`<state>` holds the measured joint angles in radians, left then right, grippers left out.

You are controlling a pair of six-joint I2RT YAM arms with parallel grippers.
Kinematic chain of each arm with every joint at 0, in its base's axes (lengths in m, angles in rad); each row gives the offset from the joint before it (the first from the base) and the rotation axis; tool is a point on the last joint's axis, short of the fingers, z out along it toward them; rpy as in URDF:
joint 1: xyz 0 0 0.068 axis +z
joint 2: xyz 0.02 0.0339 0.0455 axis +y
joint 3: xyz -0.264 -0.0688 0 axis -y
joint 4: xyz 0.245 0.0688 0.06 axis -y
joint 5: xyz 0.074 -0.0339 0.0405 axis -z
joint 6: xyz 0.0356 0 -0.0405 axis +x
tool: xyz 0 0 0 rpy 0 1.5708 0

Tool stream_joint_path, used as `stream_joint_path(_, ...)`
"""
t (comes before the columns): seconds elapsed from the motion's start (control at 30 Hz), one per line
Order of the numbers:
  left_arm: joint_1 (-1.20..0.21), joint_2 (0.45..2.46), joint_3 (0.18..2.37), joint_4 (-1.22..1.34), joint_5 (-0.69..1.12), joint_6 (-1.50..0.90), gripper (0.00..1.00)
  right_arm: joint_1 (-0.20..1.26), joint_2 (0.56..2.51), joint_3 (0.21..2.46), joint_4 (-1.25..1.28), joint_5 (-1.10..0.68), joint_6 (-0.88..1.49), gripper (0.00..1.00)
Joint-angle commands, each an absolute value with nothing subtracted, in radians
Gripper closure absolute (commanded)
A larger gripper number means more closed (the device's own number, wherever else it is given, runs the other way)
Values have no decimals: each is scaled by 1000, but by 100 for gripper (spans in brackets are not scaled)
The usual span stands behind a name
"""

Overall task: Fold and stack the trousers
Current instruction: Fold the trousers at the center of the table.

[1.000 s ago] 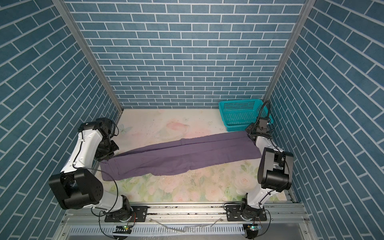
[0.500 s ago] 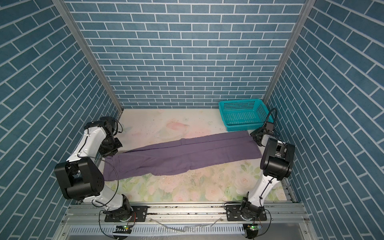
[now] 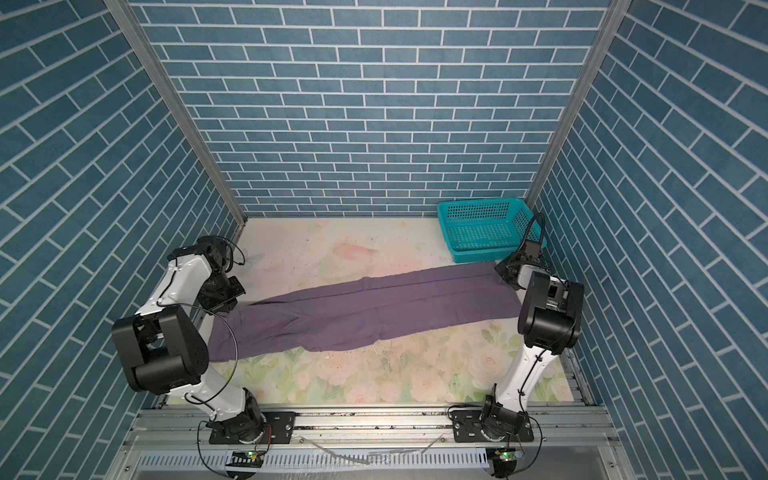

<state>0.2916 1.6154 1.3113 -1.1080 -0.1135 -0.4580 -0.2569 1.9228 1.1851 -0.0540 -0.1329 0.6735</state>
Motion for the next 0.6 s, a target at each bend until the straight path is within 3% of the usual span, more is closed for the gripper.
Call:
stream_joint_path(0.0, 306, 1512, 1288, -1149, -109, -441, 100, -258, 1790, 1196, -122, -46, 664, 100)
stream_joint_path(0.57, 461, 966, 1060, -1323, -60, -397, 100, -259, 1033, 1001, -318, 218, 656, 100)
